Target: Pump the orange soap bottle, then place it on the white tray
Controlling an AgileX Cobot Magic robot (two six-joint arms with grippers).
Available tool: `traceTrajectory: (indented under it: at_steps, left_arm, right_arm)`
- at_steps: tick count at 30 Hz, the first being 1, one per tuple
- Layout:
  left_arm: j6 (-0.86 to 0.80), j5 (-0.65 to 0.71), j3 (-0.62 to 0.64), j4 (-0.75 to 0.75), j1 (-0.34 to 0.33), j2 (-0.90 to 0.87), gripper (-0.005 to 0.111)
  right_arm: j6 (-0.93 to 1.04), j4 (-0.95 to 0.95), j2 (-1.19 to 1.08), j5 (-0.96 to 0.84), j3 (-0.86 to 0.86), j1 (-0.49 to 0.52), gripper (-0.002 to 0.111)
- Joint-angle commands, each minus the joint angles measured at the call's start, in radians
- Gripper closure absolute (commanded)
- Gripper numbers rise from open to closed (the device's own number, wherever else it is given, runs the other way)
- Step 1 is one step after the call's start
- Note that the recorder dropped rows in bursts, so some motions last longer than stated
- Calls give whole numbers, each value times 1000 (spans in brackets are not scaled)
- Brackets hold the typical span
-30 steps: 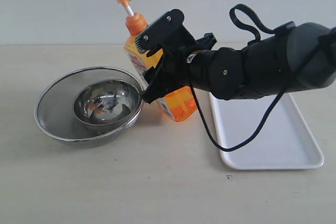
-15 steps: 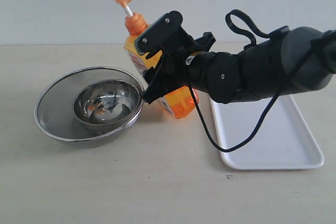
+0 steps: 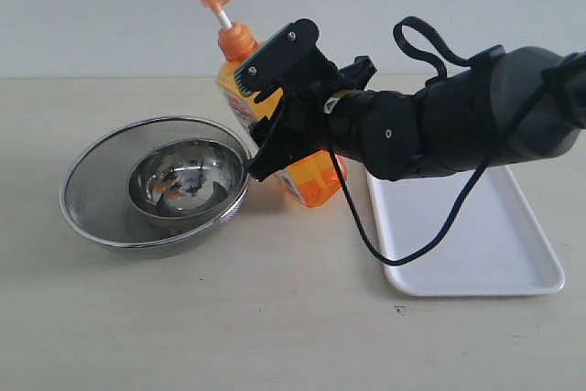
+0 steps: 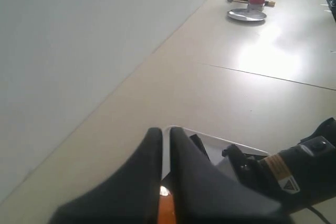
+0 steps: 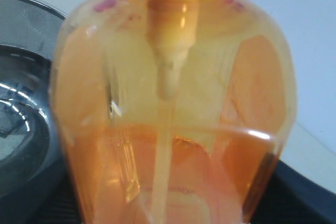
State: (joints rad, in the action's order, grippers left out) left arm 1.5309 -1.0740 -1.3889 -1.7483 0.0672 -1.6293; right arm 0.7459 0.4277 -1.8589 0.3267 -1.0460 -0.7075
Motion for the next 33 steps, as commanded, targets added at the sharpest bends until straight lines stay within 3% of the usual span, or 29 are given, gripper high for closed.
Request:
traceTrajectory:
  at_steps: [1,11,16,23,33]
  left_arm:
    - [14,-2,-10,4,4,-2,102]
    - [20,3,-14,4,6,-3,102]
    - [123,91,-57,4,40,-36,102]
    - [140,109,-142,4,96,-109,102]
    - [184,53,-213,4,96,-202,102]
  right_arm:
    - [11,-19,11,58,-13,0,108]
    - [11,-19,11,54,-13,0,108]
    - [11,-19,11,50,-13,0,108]
    - [11,-19,11,48,-13,0,108]
    - [11,-19,11,48,-13,0,108]
